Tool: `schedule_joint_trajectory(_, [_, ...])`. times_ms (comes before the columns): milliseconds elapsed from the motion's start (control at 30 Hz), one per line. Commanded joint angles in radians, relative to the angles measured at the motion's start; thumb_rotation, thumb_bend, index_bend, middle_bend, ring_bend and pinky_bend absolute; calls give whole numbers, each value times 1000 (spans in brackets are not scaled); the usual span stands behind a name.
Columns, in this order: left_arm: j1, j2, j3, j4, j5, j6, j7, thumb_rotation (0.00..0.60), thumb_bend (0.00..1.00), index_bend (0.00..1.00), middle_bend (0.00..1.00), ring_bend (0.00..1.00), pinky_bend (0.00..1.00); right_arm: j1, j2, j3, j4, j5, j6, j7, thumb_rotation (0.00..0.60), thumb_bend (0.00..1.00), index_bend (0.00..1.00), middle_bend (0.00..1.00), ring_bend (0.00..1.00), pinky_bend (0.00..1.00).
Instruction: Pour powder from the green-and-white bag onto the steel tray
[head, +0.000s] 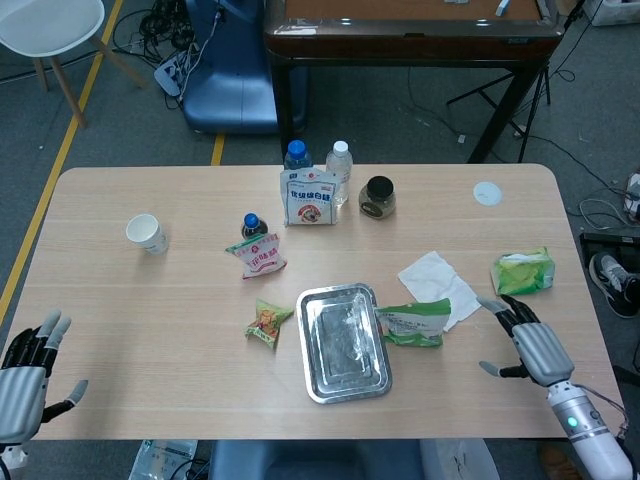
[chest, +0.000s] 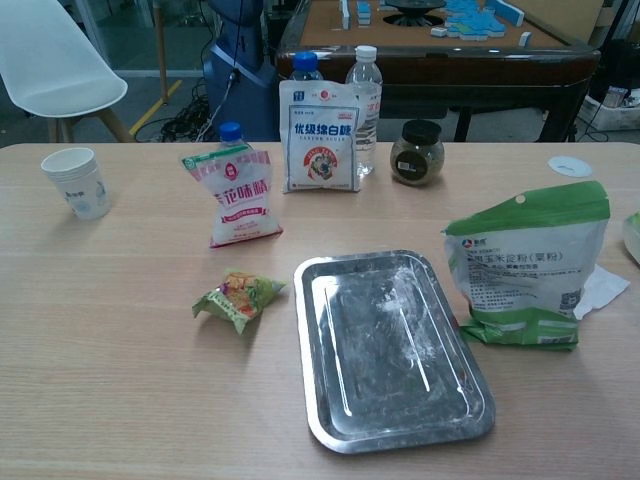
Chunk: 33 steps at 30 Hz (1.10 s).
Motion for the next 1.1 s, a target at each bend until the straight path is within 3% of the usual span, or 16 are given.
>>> schedule_joint_trajectory(33, [0,-1,1,2,0,-2,-1,600,219,37,30,94,63,33,-53,2,53,0,-35,90,600,10,62,186,20,76])
schedule_joint_trajectory(533, [4,0,0,0,4,2,-2,600,218,36,30,94,63,134,-232,-21,268,-40,-112,375,600,0,113,228,63,77])
schedule_joint_trajectory(900, [3,1,-2,-7,5,0,8,600,219,37,30,94,63,180,-345,-34,399,-45,-138,468,600,2,143,252,85,91])
schedule_joint_trajectory(1100, [7,3,-3,-9,0,3,9,600,219,37,30,94,63,196,-388,-45,459,-53,-135,495,600,51,182,278,113,122])
